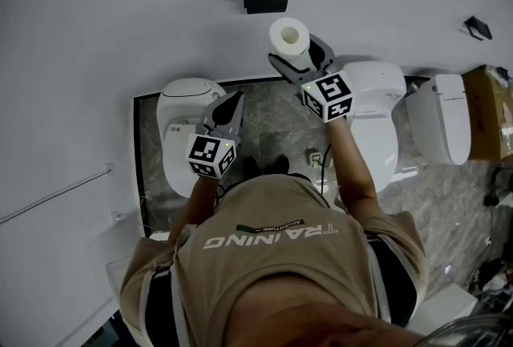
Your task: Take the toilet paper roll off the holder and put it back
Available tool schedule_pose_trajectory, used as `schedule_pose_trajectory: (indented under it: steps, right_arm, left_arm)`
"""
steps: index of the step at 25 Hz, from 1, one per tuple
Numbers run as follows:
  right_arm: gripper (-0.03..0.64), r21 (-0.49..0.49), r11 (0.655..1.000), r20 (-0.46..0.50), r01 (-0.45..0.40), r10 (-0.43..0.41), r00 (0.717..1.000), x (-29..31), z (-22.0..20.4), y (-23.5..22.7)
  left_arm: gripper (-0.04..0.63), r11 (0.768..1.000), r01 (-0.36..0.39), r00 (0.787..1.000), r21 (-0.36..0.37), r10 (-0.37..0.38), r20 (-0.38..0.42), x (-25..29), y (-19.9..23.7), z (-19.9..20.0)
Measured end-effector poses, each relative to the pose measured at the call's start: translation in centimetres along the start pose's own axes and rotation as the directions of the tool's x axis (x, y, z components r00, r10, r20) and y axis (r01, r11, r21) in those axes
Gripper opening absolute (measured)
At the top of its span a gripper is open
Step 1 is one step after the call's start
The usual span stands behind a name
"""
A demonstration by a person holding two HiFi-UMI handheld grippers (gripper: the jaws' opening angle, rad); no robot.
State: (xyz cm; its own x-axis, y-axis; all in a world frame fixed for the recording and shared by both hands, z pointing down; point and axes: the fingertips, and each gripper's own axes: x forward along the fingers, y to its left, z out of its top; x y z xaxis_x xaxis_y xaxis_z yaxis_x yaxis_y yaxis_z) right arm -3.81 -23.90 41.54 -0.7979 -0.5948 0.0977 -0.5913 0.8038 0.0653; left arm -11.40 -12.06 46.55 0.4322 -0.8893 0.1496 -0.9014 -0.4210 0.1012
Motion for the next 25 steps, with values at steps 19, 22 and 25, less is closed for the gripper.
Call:
schedule_pose_trajectory:
  steps: [19,22,25]
  right_arm:
    - [0.376,-0.019,0.992,-0.059,0.125,-0.126,0.990,18.7,3.7,-11.7]
    - [0.376,-0.043,0.988,-0.096,0.147,-0.150,0.984,21.0,2.8,-12.8]
    - [0.376,-0.031,0.981,-0.136,0.190,-0.192,0.972,22.6,1.2,-13.6]
  left_arm:
    - [-0.002,1.000,0.016,1.000,0.007,-0.016,0.009,0.2,5.0,1.6]
    - [-0.002,1.000,0.010,1.000,-0.008,-0.010,-0.003,0.6,5.7,1.2]
    - [-0.002,1.000,-0.002,1.000,-0.027,0.002,-0.008,1.1,6.5,0.9]
